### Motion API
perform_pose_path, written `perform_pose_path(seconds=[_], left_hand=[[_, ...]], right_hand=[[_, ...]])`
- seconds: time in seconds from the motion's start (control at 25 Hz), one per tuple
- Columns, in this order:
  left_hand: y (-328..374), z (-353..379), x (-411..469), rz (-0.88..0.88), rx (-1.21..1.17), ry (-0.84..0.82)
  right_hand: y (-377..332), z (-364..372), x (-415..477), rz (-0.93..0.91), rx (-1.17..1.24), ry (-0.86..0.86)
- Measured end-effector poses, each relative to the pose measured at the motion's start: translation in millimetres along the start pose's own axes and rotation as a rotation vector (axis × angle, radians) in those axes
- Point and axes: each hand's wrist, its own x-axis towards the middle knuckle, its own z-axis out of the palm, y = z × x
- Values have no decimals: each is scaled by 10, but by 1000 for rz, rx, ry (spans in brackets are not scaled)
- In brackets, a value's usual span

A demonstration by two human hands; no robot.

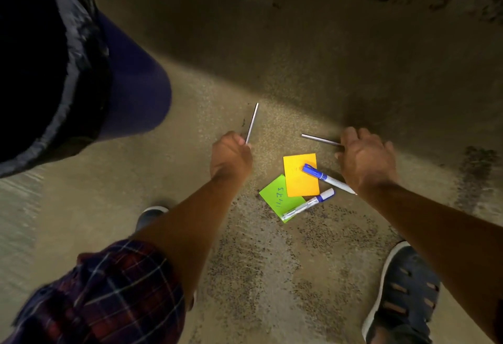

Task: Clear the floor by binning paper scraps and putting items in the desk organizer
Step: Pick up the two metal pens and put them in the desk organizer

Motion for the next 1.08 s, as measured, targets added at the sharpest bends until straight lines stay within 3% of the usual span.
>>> perform_pose_path(seconds=[0.2, 0.32, 0.48, 0.56, 0.76, 0.92, 1.08], left_hand=[[88, -124, -36, -133, -110, -32], [134, -201, -131, -238, -233, -72], [382, -423, -539, -335, -429, -190], [578, -588, -754, -350, -493, -226], [1156, -1106, -1182, -264, -588, -238], [1561, -1728, -1556, -154, -667, -252], [1938, -2471, -1960, -33, -699, -227]], right_hand=[[-78, -38, 126, -81, -115, 21], [-174, -46, 2, -30, -83, -17], [-316, -407, -275, 124, 399, 21], [-472, -753, -445, 115, 677, 71], [-904, -1676, -817, 165, 1235, 56], [-1205, -2519, -1183, 161, 1435, 71], [-1441, -3316, -1574, 102, 1438, 112]])
